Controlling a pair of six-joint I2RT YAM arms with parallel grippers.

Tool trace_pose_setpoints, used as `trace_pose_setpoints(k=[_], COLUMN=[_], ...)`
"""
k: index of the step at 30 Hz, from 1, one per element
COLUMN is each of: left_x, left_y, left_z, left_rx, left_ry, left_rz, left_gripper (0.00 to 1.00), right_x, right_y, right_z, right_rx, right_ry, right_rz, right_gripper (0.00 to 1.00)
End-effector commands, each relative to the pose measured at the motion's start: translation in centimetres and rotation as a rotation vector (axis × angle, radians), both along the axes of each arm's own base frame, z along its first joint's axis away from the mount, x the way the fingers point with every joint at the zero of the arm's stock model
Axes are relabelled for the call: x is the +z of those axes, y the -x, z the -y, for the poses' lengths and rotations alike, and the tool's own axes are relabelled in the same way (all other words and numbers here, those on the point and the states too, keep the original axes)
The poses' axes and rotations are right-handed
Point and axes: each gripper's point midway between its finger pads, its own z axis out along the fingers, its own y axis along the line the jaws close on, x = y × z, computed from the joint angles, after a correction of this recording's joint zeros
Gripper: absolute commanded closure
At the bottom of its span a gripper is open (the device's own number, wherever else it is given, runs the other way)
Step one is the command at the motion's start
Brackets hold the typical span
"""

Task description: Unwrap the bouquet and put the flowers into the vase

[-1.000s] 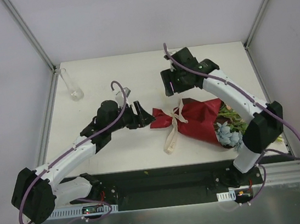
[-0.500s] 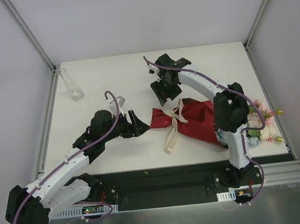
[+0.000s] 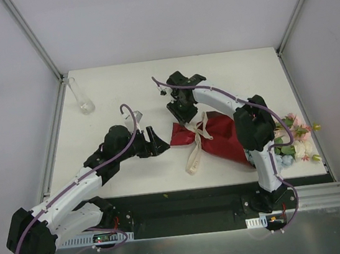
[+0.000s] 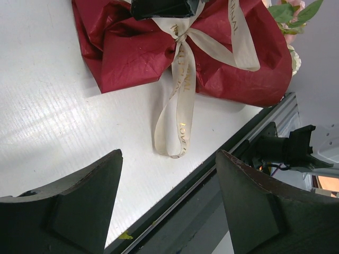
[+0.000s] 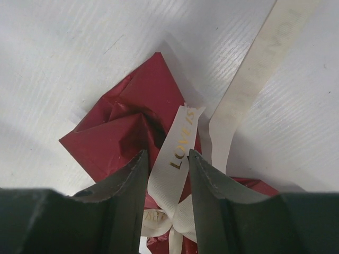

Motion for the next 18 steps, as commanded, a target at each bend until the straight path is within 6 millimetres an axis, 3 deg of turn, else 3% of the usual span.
trace_pose_setpoints(k=[1,6,8,14,16,17,18], left_x=[0.2,0.3,0.4,0.4,1.6,1.0,2.6], left_y=[-0.5,-0.5,-0.6,-1.6,-2.6,-3.1,-3.9], left_z=[-0.3,0.0,0.1,1.4,2.3,2.8,3.5], left_rx=[0.013,0.005,0.001,-0.021,-0.050,-0.074,-0.088], left_ry=[-0.002,0.002,0.006,-0.005,-0.005,-0.017,-0.003], left_rz=[0.023,0.010,0.006,-0.027,0.003,-0.020,0.006], left_gripper=[0.29,0.29,0.29,0.29,0.30,0.33,0.37], right_x=[-0.4,-1.1,-1.1,2.1,3.3,3.7,4.5], right_y=[-0.2,0.0,-0.1,-0.7,-0.7,-0.7,-0.7], right_z=[0.7,0.9,1.0,-0.2,-0.6,-0.8,-0.8], right_rx=[0.005,0.006,0.000,-0.038,-0.051,-0.070,-0.082], right_ry=[0.038,0.049,0.053,-0.031,-0.068,-0.085,-0.107], right_rz=[0.018,0.009,0.012,0.089,0.105,0.113,0.128], right_gripper=[0.62,0.69,0.78,0.89,0.95,0.97,0.98])
